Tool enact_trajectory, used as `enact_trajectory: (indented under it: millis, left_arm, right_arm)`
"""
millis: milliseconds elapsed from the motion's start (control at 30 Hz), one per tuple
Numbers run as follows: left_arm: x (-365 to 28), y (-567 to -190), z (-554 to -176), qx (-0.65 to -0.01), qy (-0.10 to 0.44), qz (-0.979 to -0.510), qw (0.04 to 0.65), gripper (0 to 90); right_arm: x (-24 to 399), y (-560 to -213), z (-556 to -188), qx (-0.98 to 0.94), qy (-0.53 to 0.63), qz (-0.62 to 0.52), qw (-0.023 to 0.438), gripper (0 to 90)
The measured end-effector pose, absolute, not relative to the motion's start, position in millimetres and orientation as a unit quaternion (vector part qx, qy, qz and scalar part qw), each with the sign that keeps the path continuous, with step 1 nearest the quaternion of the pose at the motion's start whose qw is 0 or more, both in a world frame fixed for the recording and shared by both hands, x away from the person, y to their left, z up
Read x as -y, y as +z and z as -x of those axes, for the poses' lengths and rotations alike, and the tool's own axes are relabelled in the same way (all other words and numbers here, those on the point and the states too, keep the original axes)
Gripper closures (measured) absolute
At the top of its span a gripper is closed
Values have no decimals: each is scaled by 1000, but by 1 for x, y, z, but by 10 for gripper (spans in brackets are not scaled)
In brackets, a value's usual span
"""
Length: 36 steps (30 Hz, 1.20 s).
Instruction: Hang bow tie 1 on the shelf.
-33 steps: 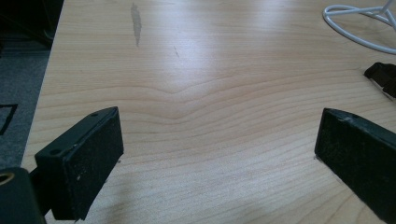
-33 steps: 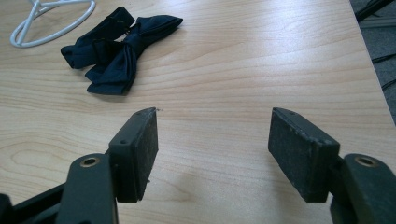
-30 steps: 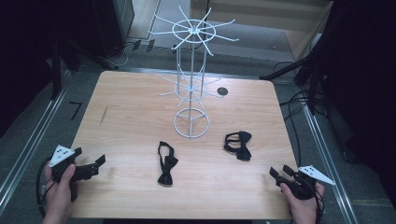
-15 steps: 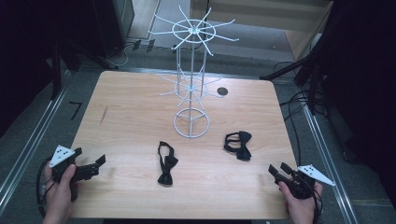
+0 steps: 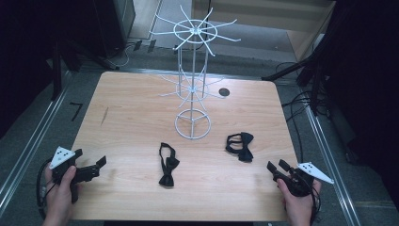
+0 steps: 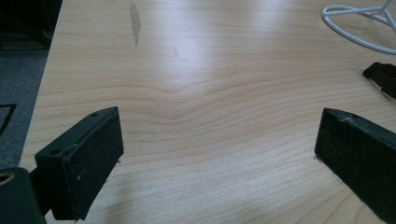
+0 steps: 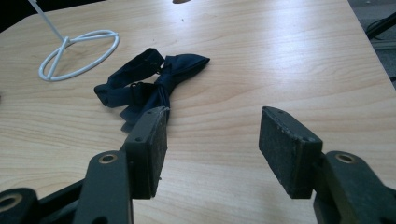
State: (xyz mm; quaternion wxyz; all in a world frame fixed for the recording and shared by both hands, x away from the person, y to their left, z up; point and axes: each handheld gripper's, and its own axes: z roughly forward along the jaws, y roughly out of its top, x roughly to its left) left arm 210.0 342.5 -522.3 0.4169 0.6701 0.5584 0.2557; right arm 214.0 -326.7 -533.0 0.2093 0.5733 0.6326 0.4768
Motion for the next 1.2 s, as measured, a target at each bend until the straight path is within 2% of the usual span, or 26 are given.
enact_trajectory:
  millis: [1200]
  left_arm:
    - [-343, -523, -210, -558, 249, -671, 419, 15]
  right_arm:
    - [280, -508, -260, -657, 453, -563, 216, 433]
